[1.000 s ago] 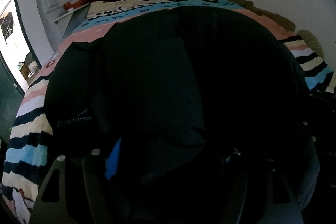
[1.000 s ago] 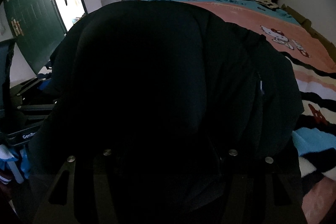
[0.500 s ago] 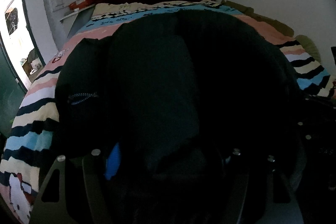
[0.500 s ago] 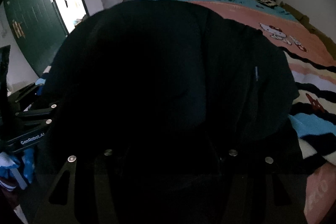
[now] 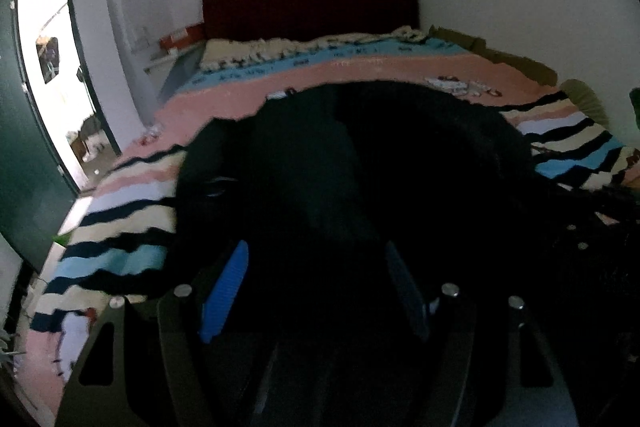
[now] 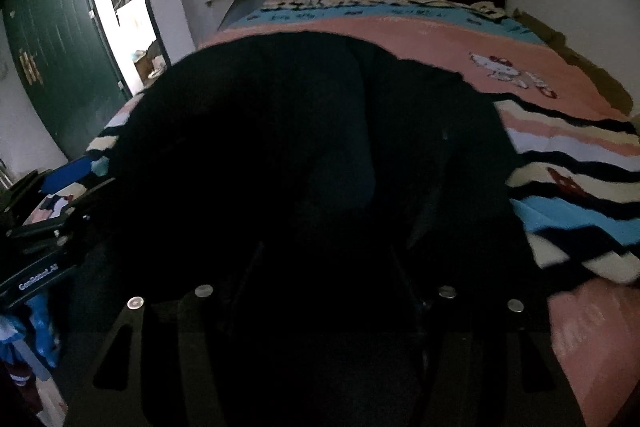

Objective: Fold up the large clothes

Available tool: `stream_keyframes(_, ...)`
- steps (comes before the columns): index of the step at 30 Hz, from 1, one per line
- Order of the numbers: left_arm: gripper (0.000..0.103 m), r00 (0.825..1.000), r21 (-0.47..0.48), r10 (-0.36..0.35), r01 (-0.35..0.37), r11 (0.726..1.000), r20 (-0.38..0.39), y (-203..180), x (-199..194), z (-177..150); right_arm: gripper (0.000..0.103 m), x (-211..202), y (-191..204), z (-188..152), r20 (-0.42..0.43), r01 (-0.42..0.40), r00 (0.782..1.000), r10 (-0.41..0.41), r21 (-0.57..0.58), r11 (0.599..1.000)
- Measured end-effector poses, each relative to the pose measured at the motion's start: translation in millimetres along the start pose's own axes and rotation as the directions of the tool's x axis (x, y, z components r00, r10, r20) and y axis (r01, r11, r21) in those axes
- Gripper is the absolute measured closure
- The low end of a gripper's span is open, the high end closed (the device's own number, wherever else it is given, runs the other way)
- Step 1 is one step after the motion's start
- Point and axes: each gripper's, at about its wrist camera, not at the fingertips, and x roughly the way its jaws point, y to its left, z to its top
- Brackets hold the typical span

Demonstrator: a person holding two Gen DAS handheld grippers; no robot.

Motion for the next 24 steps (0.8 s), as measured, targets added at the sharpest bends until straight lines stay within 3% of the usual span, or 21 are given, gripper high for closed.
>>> stream_keyframes(12,0.034,0.995,-0.025,0.064,-0.063,0.998,0.073,18.3,-101.1,-27.4,0.028,-104.5,-8.5,-59.6,0.082,0.068,0.994,-0.073,0.063,0.996)
stream_keyframes(24,0.034,0.991,-0.052,0.116,-0.113,0.992,0.072,30.6,-137.1,-56.3,0.02,-146.9,-34.0,-103.0,0.104,0.101,0.988,-0.117,0.148,0.984)
